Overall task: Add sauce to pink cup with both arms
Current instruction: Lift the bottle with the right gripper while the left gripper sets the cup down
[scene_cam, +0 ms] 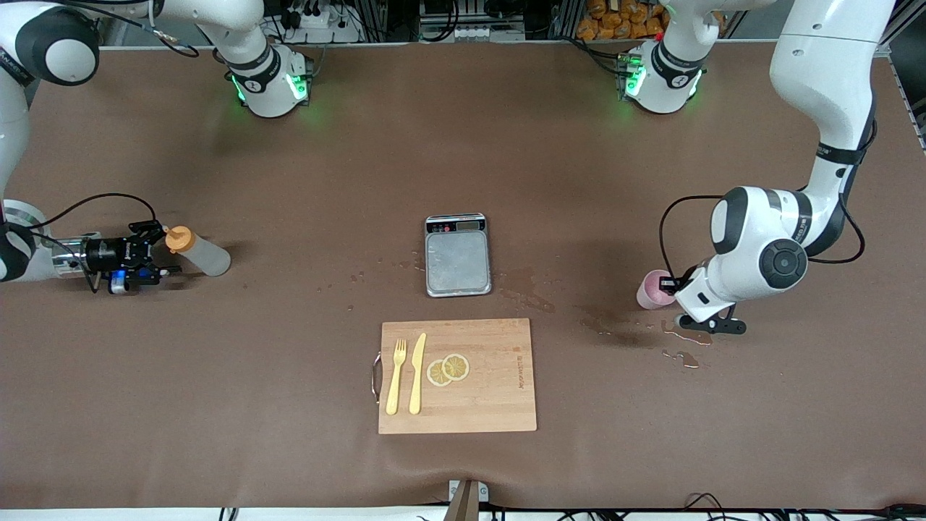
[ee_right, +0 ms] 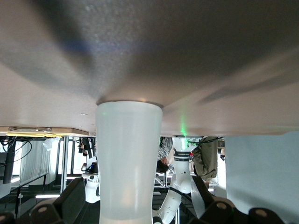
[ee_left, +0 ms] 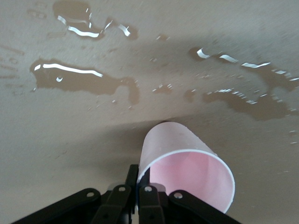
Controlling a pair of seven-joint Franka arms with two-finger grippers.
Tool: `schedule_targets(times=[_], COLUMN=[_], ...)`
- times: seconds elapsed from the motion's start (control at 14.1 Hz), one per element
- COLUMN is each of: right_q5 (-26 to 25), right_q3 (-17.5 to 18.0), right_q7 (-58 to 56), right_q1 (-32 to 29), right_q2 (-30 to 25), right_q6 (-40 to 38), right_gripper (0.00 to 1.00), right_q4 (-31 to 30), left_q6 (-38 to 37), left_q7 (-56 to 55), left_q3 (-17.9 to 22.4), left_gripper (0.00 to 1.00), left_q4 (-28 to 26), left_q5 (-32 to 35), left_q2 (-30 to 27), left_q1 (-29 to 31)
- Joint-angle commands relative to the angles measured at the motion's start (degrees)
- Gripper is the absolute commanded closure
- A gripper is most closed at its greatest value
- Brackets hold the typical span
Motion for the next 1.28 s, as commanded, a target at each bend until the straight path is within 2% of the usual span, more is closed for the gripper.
schedule_targets(times=[0.0, 0.28, 0.5, 0.64, 0.78, 0.85, 0.99, 1.2], right_q5=[1.0, 1.0, 1.0, 1.0, 1.0, 1.0, 0.9, 0.4], right_q3=[0.5, 0.7, 0.7, 0.7, 0.7, 0.7, 0.7, 0.6], right_q7=[0.6, 0.7, 0.7, 0.6, 0.1, 0.0, -0.3, -1.8], right_q1=[0.5, 3.4, 4.2, 5.2, 4.8, 4.7, 4.6, 4.3], right_q2=[2.0, 2.2, 2.2, 2.2, 2.2, 2.2, 2.2, 2.2], right_q6=[-1.0, -1.6, -2.0, -2.1, -2.2, -2.3, -2.3, -2.2], right_gripper=[0.0, 0.0, 0.0, 0.06, 0.34, 0.38, 0.39, 0.41], right_q4=[1.0, 1.0, 0.9, 0.9, 0.9, 1.0, 1.0, 1.1], left_q6=[-0.7, -4.9, -6.9, -8.0, -8.3, -8.3, -8.3, -7.9], left_q7=[-1.2, -14.0, -27.1, -35.0, -42.0, -45.3, -51.2, -53.8], left_q3=[-1.3, -9.1, -15.2, -16.0, -16.0, -16.0, -15.8, -15.3], left_gripper=[1.0, 1.0, 1.0, 1.0, 1.0, 1.0, 1.0, 1.0], left_q4=[-0.3, 0.7, 4.4, 7.4, 10.6, 12.5, 16.8, 21.1], left_q5=[-3.2, -3.3, -3.2, -3.2, -3.2, -3.0, -2.6, -1.6], left_q2=[-3.3, -5.7, -5.1, -4.5, -2.3, -0.8, 3.1, 7.9], left_q1=[-0.1, -0.1, -1.7, -6.1, -11.1, -14.0, -18.6, -23.0])
